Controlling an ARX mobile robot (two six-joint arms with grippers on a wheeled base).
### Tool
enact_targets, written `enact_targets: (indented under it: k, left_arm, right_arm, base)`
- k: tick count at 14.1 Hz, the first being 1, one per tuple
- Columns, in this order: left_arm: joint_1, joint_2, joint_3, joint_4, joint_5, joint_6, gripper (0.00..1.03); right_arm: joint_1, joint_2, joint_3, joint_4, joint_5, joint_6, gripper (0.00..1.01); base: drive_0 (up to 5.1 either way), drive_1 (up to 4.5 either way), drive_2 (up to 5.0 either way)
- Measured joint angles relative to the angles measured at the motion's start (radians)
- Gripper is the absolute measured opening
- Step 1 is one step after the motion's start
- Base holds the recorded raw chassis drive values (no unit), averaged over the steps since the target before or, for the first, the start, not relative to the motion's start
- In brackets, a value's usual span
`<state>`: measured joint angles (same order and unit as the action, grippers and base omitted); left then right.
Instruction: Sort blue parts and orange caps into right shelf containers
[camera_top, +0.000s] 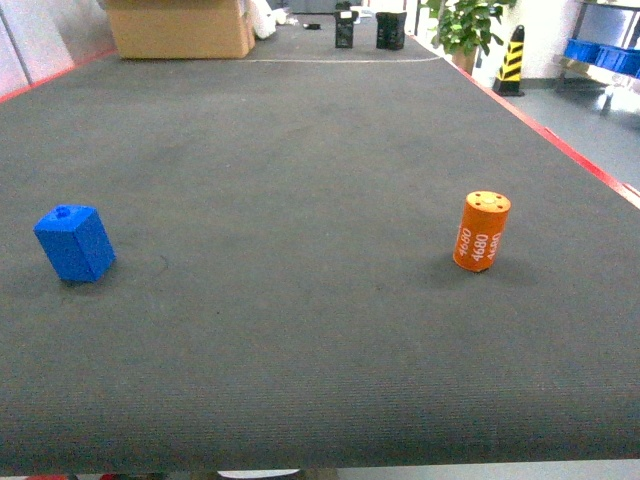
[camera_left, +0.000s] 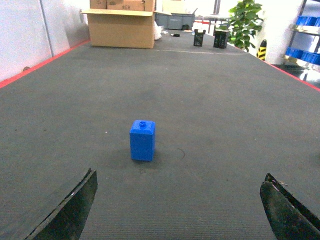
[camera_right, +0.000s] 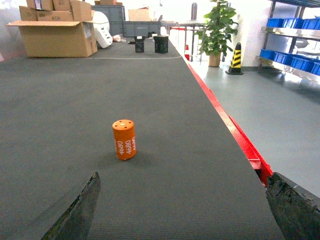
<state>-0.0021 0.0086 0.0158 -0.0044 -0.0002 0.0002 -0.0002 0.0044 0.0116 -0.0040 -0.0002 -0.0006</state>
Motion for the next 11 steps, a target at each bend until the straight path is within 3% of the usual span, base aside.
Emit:
enact_targets:
  k: [11]
  left_arm:
    - [0.000,0.000,0.000,0.000,0.000,0.000,0.98]
  right_arm:
    - [0.000,0.000,0.000,0.000,0.000,0.000,0.98]
  base:
    - [0.0,0.00,0.0]
